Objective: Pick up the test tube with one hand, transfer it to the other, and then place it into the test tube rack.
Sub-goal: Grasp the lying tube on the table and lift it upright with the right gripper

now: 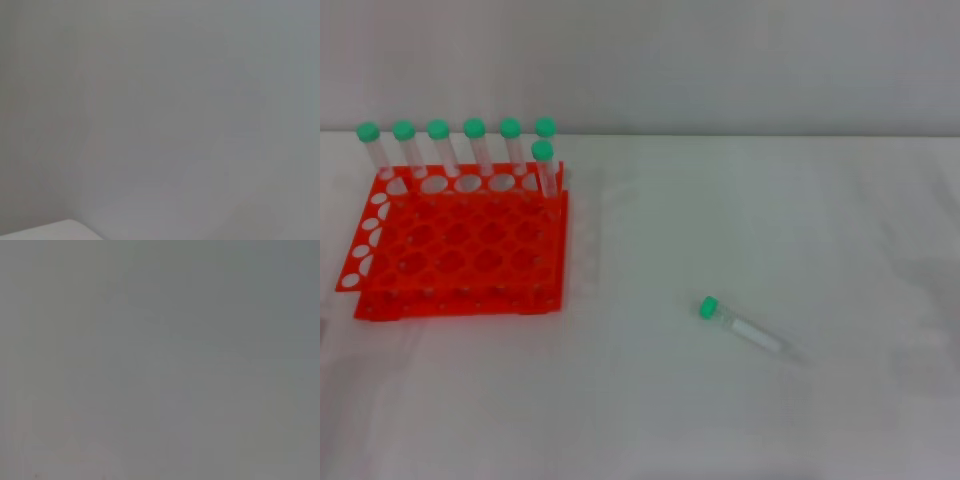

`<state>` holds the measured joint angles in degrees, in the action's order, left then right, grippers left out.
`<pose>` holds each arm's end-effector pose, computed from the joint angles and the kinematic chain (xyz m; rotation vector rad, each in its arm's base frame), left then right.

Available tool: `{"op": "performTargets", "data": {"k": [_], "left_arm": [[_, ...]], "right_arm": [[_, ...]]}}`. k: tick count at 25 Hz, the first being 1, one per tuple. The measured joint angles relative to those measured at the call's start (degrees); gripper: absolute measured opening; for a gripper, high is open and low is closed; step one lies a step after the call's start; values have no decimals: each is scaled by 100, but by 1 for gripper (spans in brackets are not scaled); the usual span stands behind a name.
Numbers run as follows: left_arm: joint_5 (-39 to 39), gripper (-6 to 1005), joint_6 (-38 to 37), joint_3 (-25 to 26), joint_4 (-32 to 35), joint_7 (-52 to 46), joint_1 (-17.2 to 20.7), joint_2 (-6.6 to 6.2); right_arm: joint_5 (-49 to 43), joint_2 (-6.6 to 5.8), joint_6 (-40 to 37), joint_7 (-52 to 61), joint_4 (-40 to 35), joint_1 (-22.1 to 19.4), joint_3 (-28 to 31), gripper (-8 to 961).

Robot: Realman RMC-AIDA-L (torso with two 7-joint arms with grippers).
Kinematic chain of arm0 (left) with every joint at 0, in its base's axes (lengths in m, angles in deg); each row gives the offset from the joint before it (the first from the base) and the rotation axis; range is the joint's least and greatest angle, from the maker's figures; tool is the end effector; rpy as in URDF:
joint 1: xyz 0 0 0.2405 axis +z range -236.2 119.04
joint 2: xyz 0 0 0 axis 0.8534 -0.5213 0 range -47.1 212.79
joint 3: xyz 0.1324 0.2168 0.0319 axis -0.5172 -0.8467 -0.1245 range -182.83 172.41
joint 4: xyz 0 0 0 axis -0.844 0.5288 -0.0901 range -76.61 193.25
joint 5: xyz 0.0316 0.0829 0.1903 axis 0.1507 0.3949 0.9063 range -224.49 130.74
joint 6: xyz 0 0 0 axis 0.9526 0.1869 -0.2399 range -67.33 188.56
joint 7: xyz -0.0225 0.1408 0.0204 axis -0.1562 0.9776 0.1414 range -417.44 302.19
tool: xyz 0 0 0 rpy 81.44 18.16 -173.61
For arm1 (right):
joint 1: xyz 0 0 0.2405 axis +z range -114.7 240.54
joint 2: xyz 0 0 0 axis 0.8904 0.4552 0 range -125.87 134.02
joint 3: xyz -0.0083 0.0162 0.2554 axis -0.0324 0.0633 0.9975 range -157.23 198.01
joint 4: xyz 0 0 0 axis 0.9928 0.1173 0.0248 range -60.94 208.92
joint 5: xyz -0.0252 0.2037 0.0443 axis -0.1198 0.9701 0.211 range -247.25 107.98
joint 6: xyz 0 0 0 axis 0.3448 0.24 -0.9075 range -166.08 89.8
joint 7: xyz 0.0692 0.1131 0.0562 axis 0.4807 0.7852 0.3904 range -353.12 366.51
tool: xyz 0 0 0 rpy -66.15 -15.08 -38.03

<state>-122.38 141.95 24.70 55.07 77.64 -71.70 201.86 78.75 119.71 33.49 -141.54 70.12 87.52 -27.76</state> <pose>-0.3932 0.2393 0.0283 -1.1548 -0.9731 -1.1132 0.3651 0.3289 0.0550 -1.4322 0.6811 0.8793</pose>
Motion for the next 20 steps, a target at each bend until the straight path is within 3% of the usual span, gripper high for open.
{"op": "performTargets", "data": {"k": [14, 18, 20], "left_arm": [[72, 893, 41, -11, 0, -37, 68, -1], [78, 893, 41, -12, 0, -40, 99, -1], [90, 893, 41, -11, 1, -43, 101, -1]], "right_arm": [[-11, 0, 0, 120, 10, -18, -194, 846], [-13, -50, -15, 684, -226, -4, -763, 840], [-29, -140, -64, 1287, -679, -84, -1351, 836]]}}
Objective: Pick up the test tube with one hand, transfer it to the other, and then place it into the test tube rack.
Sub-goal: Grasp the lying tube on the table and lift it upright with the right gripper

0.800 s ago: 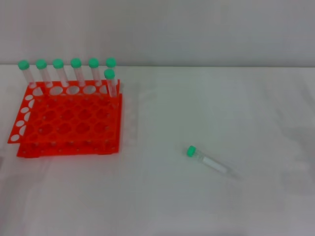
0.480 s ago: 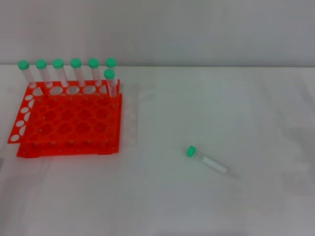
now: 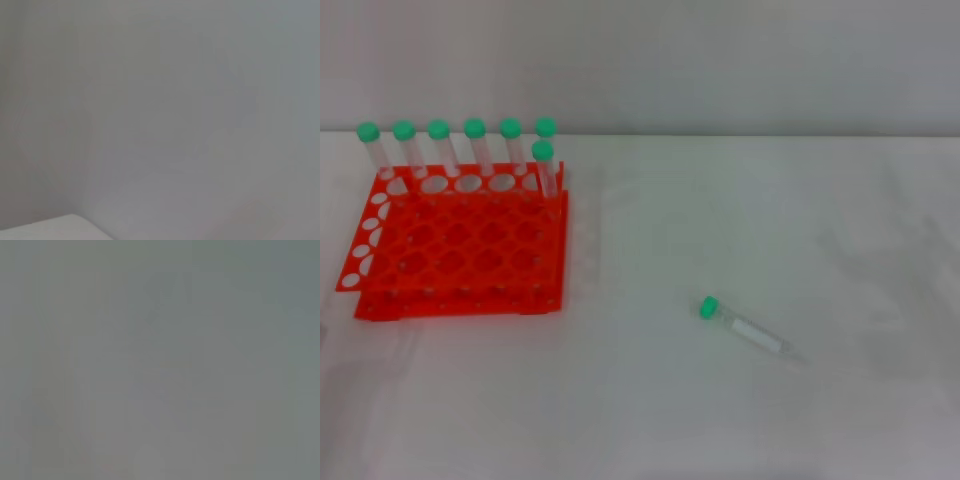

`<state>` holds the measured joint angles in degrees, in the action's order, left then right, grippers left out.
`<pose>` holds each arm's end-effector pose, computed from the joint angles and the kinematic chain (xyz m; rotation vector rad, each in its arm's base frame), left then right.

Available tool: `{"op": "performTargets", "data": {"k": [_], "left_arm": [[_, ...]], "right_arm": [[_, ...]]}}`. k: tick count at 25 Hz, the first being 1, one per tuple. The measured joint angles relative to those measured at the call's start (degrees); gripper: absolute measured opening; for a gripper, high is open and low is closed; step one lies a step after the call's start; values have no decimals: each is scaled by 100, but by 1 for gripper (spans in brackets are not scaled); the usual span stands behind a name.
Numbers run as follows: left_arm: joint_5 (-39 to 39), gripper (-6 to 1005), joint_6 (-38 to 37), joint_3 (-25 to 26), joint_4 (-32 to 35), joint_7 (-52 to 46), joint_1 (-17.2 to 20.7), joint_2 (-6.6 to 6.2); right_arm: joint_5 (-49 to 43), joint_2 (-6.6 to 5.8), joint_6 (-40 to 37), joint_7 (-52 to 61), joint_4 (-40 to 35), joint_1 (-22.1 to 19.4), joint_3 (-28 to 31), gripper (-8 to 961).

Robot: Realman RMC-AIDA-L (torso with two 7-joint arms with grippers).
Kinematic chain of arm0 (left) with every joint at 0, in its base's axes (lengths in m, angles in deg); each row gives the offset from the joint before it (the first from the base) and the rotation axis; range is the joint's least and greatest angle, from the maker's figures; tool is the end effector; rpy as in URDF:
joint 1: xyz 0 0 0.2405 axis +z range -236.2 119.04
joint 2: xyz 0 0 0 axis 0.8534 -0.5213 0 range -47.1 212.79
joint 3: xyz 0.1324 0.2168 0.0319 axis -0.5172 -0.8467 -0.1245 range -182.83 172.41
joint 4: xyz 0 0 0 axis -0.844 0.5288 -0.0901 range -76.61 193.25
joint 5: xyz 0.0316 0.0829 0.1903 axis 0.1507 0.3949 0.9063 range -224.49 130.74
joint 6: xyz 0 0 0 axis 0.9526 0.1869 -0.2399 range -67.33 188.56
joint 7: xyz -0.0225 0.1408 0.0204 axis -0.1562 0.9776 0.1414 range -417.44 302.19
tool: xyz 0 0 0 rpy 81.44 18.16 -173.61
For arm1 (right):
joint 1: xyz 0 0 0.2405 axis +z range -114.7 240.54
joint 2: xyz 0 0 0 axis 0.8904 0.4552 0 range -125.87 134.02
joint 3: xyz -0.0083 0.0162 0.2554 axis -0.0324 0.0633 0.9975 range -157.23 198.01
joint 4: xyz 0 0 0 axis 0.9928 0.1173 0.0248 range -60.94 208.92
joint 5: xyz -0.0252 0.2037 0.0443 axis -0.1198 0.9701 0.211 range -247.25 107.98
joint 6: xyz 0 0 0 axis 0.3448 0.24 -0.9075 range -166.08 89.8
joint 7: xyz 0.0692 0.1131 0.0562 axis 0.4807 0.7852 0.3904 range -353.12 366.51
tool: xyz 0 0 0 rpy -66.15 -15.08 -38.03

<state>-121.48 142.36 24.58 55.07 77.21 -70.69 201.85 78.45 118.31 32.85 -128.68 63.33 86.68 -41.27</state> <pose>-0.3951 0.2327 0.0268 -1.1613 -0.9826 -1.1099 0.3407 0.3422 0.0526 -1.6340 0.7099 1.0115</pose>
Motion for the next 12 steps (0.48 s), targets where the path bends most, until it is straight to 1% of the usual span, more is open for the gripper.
{"op": "performTargets", "data": {"k": [2, 4, 6, 7, 8, 10, 11, 12], "left_arm": [[30, 893, 0, 0, 0, -1, 0, 3], [77, 893, 0, 0, 0, -1, -2, 8], [103, 893, 0, 0, 0, -1, -12, 10], [117, 893, 0, 0, -3, -1, -23, 10], [121, 893, 0, 0, -7, -1, -31, 9], [125, 894, 0, 0, -9, -1, -40, 6], [125, 894, 0, 0, -12, -1, -45, 3], [129, 894, 0, 1, -12, -1, -47, 2]], "right_arm": [[-98, -144, -107, 608, -482, -78, -528, 833], [-472, -351, -335, 1364, -1047, -123, -955, 830], [-1347, -606, -670, 2449, -1722, -104, -1192, 827], [-1693, -669, -739, 2797, -1956, -83, -1203, 825], [-2335, -749, -838, 3402, -2333, -47, -1207, 823], [-3414, -826, -883, 4329, -2997, -3, -1180, 820], [-3777, -837, -882, 4608, -3259, 8, -1174, 819], [-4272, -842, -870, 5040, -3698, 11, -1173, 817]]}}
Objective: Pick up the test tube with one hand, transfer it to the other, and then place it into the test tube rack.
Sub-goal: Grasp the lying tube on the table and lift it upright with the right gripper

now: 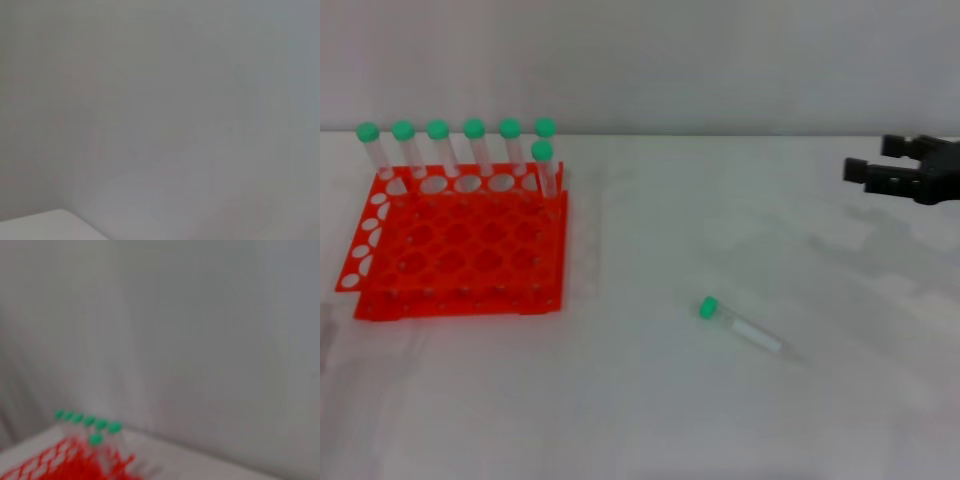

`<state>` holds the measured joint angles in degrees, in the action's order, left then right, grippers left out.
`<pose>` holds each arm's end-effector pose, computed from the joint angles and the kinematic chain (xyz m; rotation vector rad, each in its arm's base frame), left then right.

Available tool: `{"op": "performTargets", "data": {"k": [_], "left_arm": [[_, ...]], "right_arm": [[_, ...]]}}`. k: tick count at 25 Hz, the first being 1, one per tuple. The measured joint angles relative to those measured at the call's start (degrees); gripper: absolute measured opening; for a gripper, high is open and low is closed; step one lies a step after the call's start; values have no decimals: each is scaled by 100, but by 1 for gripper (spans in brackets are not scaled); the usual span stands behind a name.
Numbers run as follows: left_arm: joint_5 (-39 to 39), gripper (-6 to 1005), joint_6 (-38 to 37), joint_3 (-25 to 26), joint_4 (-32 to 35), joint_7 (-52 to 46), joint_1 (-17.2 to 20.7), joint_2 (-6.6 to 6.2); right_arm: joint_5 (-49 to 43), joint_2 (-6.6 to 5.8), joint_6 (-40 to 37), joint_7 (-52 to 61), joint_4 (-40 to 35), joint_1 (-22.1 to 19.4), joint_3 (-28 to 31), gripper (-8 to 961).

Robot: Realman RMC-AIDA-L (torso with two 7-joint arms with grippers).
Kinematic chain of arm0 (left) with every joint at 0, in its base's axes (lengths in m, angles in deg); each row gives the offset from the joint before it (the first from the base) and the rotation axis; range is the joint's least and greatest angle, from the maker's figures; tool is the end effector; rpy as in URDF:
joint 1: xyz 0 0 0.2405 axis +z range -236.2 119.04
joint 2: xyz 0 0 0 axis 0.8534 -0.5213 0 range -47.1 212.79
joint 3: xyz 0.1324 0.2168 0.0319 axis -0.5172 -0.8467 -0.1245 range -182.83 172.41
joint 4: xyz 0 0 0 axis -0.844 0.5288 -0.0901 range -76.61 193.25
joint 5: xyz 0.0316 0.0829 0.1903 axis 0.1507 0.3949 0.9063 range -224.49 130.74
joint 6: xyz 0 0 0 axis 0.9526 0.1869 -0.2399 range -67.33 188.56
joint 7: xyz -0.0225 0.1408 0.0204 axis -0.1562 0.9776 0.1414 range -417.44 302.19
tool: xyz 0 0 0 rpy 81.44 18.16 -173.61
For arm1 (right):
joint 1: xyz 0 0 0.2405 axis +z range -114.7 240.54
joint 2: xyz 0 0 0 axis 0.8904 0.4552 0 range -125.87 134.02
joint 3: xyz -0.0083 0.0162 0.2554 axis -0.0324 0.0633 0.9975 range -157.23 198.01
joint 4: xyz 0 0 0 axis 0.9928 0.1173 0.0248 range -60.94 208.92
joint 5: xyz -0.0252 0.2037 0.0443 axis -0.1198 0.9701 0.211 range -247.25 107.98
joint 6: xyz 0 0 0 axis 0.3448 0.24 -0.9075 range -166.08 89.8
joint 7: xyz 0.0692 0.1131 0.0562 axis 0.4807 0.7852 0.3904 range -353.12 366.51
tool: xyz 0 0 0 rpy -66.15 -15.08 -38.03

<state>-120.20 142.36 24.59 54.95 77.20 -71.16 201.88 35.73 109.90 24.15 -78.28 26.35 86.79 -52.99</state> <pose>-0.3910 0.2364 0.0237 -1.1896 -0.9828 -1.1181 0.2520 0.3882 0.0759 -2.3488 0.7508 0.7572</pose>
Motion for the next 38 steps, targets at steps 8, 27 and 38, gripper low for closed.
{"op": "performTargets", "data": {"k": [8, 27, 38], "left_arm": [[157, 894, 13, 0, -20, 0, -19, -3], [316, 894, 88, 0, -57, 4, -7, 26], [344, 892, 88, 0, -65, 8, 2, 33]], "right_arm": [[-4421, 425, 736, 3780, -3393, 69, -2, 804], [-7831, 1028, 2464, 7345, -3266, 2237, -2803, 773], [-7363, 1035, 2001, 7324, -1818, 2808, -3272, 699]]}}
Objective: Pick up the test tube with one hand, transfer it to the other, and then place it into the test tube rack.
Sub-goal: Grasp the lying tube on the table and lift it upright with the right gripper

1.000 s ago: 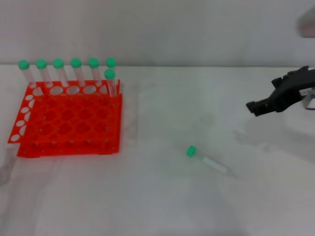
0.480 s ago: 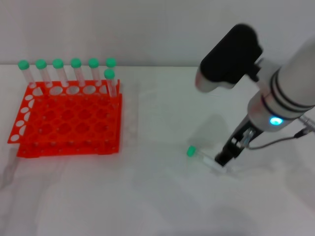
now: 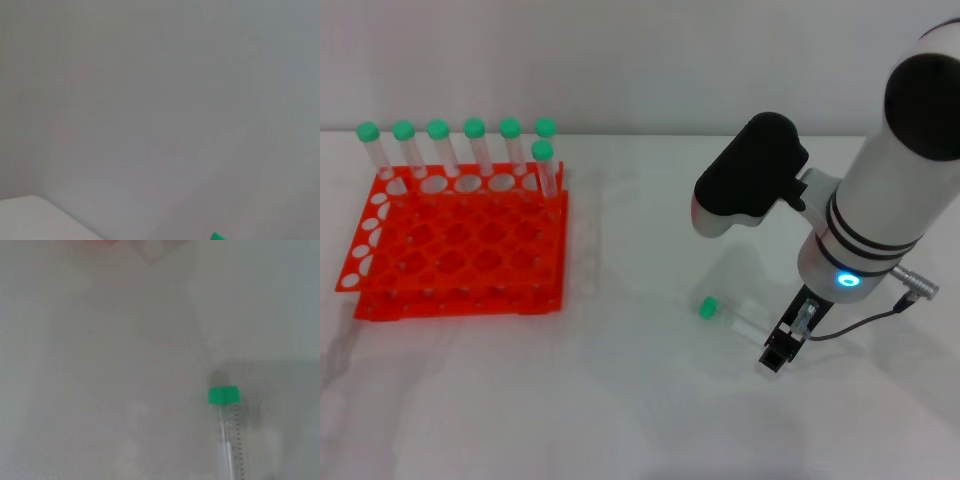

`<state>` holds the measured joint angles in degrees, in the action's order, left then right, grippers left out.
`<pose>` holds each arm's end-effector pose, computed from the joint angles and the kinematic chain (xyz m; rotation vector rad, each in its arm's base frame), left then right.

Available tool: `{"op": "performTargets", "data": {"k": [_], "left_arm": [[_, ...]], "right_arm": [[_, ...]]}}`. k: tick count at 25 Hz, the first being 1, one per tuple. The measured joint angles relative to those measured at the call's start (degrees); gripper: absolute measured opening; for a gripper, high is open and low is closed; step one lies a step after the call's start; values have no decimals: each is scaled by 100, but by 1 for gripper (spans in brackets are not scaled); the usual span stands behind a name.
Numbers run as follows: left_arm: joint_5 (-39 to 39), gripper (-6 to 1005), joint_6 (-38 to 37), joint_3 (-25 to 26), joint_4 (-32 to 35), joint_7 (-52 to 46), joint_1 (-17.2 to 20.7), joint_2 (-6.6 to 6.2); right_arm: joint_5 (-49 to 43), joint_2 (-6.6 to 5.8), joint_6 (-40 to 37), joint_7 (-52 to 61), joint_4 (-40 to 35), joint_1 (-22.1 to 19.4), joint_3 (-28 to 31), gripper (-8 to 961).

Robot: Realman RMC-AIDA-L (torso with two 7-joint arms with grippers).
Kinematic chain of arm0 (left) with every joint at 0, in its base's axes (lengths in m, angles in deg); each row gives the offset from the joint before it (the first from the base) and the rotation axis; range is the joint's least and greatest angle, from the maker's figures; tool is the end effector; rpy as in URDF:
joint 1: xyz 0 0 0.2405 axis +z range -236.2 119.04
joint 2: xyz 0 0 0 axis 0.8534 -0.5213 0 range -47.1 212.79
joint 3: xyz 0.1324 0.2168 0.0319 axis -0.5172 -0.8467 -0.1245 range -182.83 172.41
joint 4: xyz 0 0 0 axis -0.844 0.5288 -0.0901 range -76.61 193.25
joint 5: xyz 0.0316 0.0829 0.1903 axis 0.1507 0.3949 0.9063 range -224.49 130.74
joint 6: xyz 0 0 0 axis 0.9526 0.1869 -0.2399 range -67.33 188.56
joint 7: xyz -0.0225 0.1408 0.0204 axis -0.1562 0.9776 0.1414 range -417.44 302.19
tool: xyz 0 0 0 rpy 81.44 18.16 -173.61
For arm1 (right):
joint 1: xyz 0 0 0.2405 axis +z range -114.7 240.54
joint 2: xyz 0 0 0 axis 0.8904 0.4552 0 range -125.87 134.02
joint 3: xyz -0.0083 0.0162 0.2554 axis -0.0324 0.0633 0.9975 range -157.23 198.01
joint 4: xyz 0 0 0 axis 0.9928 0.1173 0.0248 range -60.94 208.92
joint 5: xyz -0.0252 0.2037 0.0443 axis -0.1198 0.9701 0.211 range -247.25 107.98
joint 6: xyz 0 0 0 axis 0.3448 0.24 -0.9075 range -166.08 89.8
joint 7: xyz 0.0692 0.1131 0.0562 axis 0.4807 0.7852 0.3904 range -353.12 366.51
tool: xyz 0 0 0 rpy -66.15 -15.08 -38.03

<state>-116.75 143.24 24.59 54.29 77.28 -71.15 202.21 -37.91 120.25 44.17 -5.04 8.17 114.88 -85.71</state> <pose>-0.3812 0.2374 0.0138 -1.2529 -0.9855 -1.1419 0.1189 0.3668 -0.0671 -2.5272 0.7101 -0.8059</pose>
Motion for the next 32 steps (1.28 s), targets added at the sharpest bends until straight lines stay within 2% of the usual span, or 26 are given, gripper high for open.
{"op": "performTargets", "data": {"k": [8, 13, 18, 24, 29, 32], "left_arm": [[39, 891, 0, 0, -54, 3, 1, 0], [42, 890, 0, 0, -87, 3, 16, 7], [46, 889, 0, -1, -143, 2, 44, 8], [46, 888, 0, -1, -142, 1, 38, 8], [45, 887, 1, -1, -142, 1, 30, 9], [44, 887, 3, 8, -142, 1, 39, 9]], "right_arm": [[6, 3, -260, -114, 215, 2, -142, 538], [18, 2, -427, -201, 379, 12, -200, 539], [60, 2, -449, -272, 489, 18, -233, 488], [160, 2, -492, -364, 584, 28, -235, 291], [164, -1, -552, -382, 606, 33, -176, 197], [173, -20, -504, -455, 409, -39, 33, 197]]}}
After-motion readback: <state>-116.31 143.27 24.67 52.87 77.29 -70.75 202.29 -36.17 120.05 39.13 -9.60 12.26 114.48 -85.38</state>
